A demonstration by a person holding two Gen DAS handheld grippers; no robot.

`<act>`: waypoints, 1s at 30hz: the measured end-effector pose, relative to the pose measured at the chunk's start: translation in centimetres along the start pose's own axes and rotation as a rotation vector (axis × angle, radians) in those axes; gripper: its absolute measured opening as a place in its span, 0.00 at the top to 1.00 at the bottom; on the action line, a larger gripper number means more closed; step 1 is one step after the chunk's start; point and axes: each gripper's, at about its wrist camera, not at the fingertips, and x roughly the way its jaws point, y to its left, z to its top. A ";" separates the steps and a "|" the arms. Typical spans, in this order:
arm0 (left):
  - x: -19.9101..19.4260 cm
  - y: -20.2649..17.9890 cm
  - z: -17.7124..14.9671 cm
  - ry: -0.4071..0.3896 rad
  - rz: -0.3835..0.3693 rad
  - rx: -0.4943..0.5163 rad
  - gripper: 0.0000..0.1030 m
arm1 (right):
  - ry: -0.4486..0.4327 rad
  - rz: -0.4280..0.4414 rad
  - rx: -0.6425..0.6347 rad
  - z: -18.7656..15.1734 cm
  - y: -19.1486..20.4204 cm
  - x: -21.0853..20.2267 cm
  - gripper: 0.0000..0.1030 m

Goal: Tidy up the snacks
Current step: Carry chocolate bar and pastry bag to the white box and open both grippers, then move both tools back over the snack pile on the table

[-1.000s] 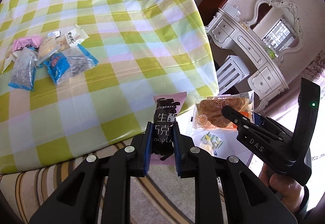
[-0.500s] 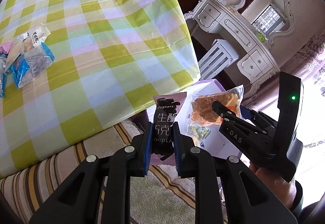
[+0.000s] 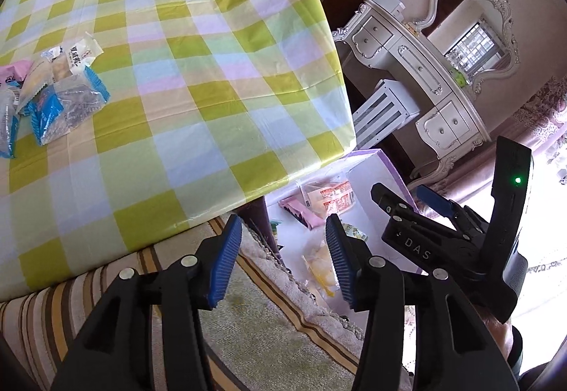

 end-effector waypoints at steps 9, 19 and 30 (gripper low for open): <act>-2.9 5.0 0.3 -0.078 0.103 -0.110 0.53 | -0.024 0.117 0.007 1.4 3.1 -1.6 0.24; -7.7 13.1 -0.6 -0.171 0.186 -0.311 0.53 | 0.016 0.255 -0.078 2.1 10.0 -2.0 0.22; -12.4 21.0 -1.8 -0.263 0.294 -0.486 0.53 | 0.035 0.333 -0.175 2.5 17.2 -1.3 0.18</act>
